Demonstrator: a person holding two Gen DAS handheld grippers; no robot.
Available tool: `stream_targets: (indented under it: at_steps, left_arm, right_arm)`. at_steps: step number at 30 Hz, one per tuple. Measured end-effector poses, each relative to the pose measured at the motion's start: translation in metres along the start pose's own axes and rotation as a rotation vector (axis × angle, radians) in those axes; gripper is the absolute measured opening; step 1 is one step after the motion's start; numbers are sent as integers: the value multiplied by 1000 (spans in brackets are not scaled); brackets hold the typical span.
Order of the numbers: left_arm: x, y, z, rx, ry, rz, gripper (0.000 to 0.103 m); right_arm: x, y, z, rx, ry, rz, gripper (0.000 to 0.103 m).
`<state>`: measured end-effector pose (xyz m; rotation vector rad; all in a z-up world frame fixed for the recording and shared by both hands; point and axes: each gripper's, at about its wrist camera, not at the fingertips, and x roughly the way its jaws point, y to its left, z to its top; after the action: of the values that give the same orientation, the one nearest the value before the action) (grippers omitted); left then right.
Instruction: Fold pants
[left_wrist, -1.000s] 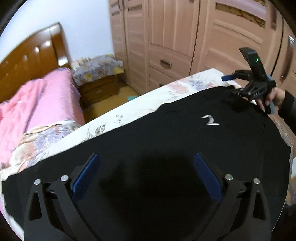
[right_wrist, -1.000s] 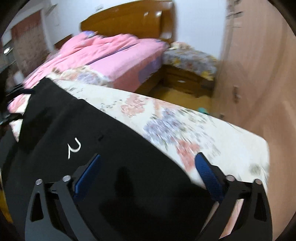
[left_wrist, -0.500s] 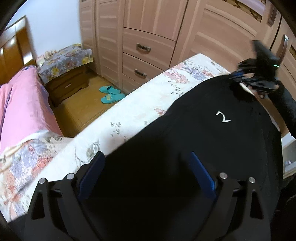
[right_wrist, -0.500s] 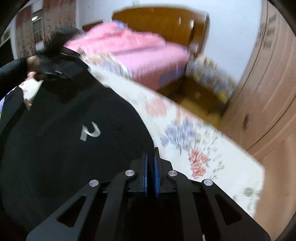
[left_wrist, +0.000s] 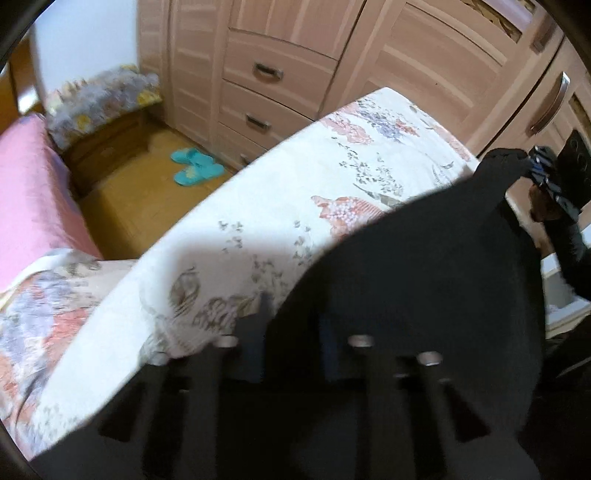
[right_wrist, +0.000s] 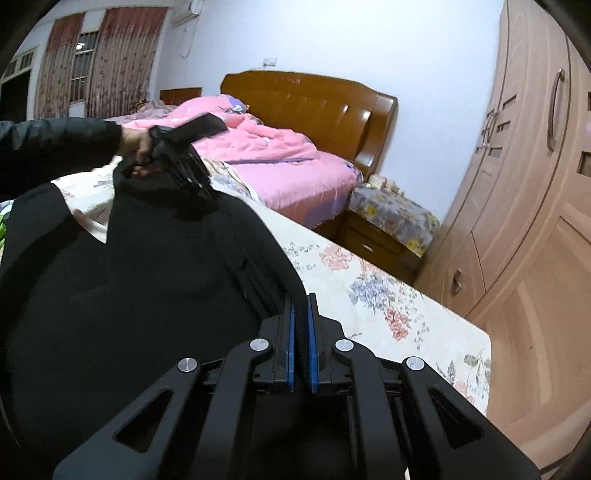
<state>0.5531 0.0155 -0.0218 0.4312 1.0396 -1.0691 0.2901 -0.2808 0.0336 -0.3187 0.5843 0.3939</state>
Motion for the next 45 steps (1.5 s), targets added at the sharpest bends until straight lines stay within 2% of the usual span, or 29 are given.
stream_targets:
  at_steps: [1, 2, 3, 5, 8, 11, 12, 15, 18, 20, 24, 27, 28, 29, 30, 31, 32, 33, 35, 37, 39, 41, 43, 45]
  left_arm:
    - [-8, -7, -4, 12, -28, 46, 12]
    - [-16, -14, -8, 17, -55, 80, 11]
    - [-33, -29, -13, 28, -107, 150, 10]
    - [-56, -55, -21, 60, -164, 244, 10]
    - [-101, -128, -49, 140, -246, 440, 10]
    - [-134, -206, -89, 223, -283, 596, 10]
    - [-144, -231, -106, 238, -296, 632, 10]
    - [-159, -296, -156, 245, -328, 674, 10]
    - [-142, -357, -210, 205, -325, 673, 10]
    - [-115, -378, -239, 163, -289, 665, 10]
    - [-69, -380, -279, 31, -245, 629, 10]
    - [-64, -366, -288, -100, -293, 562, 15]
    - [-69, -365, -291, -134, -322, 545, 19]
    - [-75, -361, -294, -166, -344, 526, 26]
    - [-83, -363, -298, -214, -380, 504, 52]
    - [-90, -368, -301, -250, -418, 500, 84]
    - [-97, -379, -310, -289, -470, 508, 93]
    - [-112, -387, -322, -362, -553, 490, 98]
    - [-125, -391, -342, -483, -639, 399, 98]
    - [-129, -389, -357, -584, -680, 357, 101]
    - [-126, -378, -365, -678, -650, 353, 101]
    - [-122, -371, -372, -732, -601, 381, 101]
    - [-121, -370, -374, -750, -608, 398, 101]
    - [-125, -368, -376, -749, -618, 384, 101]
  right_arm:
    - [-3, 3, 0, 13, 5, -4, 9]
    - [1, 3, 1, 35, 14, -9, 9]
    - [4, 1, 1, 46, 21, -23, 9]
    - [4, -1, 1, 78, 27, -34, 9]
    - [-18, 2, 2, 111, -18, -28, 9]
    - [-66, 29, -3, 71, -93, -8, 9]
    - [-81, 38, -9, 54, -113, 2, 9]
    - [-124, 68, -35, 25, -136, 37, 9]
    - [-150, 101, -77, 34, -91, 73, 9]
    - [-152, 115, -103, 49, -37, 93, 9]
    - [-137, 139, -145, 70, 86, 101, 10]
    - [-134, 143, -150, 112, 129, 90, 23]
    - [-139, 144, -149, 123, 131, 74, 38]
    - [-147, 141, -146, 147, 125, 62, 53]
    - [-158, 140, -146, 171, 100, 55, 58]
    - [-169, 145, -147, 190, 73, 45, 62]
    - [-185, 144, -152, 231, 28, 36, 61]
    - [-194, 142, -155, 272, 3, 38, 61]
    - [-206, 136, -168, 424, -41, 74, 61]
    - [-205, 132, -179, 558, -51, 136, 59]
    - [-190, 127, -186, 671, -33, 181, 57]
    - [-174, 121, -186, 750, -7, 179, 56]
    - [-161, 114, -187, 818, 11, 171, 53]
    - [-149, 106, -188, 894, 21, 170, 52]
